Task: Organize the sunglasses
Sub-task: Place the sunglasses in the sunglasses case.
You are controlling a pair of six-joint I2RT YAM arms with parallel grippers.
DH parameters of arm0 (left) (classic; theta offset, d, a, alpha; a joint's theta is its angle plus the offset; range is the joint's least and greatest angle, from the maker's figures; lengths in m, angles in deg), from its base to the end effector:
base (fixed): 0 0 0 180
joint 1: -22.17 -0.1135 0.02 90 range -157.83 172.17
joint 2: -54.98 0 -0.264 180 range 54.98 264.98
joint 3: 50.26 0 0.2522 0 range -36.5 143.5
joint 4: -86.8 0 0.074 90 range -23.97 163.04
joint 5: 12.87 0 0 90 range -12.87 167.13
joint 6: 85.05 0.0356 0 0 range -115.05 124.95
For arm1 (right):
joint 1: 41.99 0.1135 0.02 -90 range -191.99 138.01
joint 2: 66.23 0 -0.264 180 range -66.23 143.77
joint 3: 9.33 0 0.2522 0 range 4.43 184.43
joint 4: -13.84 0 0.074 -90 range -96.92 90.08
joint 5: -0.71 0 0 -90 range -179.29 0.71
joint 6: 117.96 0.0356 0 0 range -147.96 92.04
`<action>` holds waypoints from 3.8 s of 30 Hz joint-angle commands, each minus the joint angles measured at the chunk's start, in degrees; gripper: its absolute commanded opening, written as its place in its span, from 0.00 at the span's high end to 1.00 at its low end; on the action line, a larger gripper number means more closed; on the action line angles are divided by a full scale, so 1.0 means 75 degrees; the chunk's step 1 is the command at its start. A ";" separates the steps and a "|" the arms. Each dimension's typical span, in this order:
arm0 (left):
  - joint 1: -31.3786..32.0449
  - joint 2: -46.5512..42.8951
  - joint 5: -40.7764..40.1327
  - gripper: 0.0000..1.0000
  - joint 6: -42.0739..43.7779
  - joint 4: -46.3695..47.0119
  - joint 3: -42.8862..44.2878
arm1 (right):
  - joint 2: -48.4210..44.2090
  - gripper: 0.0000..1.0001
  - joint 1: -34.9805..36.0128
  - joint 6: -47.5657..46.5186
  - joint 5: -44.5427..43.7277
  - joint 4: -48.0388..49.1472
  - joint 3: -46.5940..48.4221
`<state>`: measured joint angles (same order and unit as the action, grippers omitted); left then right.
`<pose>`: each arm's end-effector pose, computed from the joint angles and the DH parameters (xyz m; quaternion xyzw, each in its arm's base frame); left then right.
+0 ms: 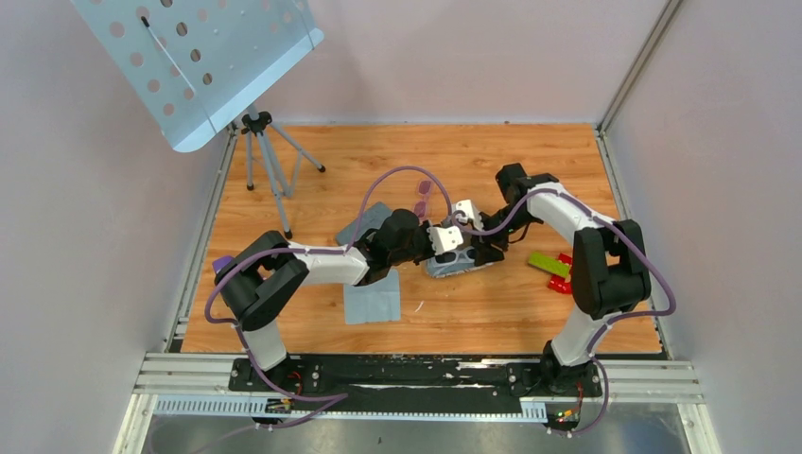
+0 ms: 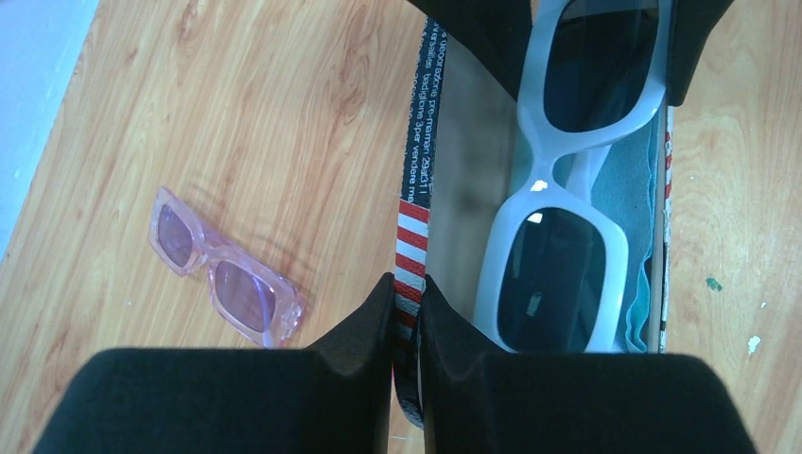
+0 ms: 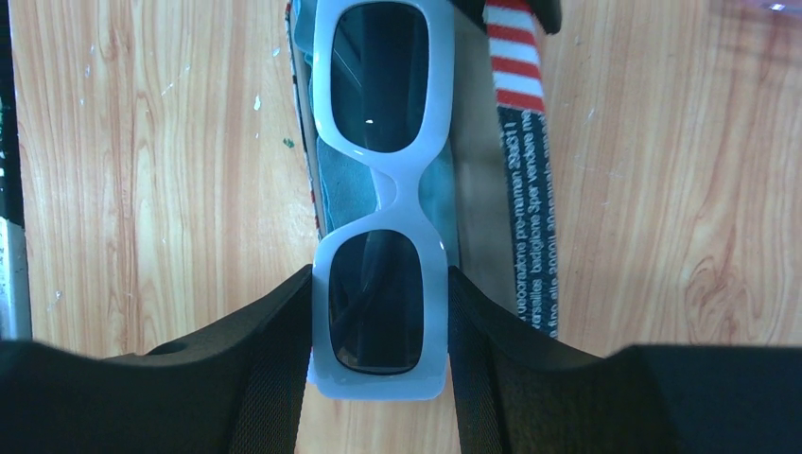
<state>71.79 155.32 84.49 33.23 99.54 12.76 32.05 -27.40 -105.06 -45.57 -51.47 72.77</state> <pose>0.2345 -0.2828 0.1748 0.5548 0.6312 -0.1529 0.5199 0.2986 0.1032 0.2058 -0.6833 0.6249 0.2817 0.2515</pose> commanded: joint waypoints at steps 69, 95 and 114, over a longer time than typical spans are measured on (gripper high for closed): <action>0.0104 0.0311 0.0835 1.00 -0.0646 0.0693 0.0124 | -0.2388 0.31 0.0365 0.1525 0.0620 0.0920 -0.1076; 0.0192 0.0257 0.0720 1.00 -0.0736 0.0791 0.0101 | -0.3417 0.39 0.0387 0.1173 0.0325 0.0528 -0.1966; 0.0286 -0.0002 0.0293 1.00 -0.0195 0.0650 -0.0057 | -0.1968 0.40 0.0114 0.2731 0.1939 -0.0201 -0.0438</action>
<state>73.80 154.75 88.07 30.97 105.63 13.02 18.68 -26.42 -84.95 -36.96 -50.20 68.46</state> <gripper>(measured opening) 0.133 0.604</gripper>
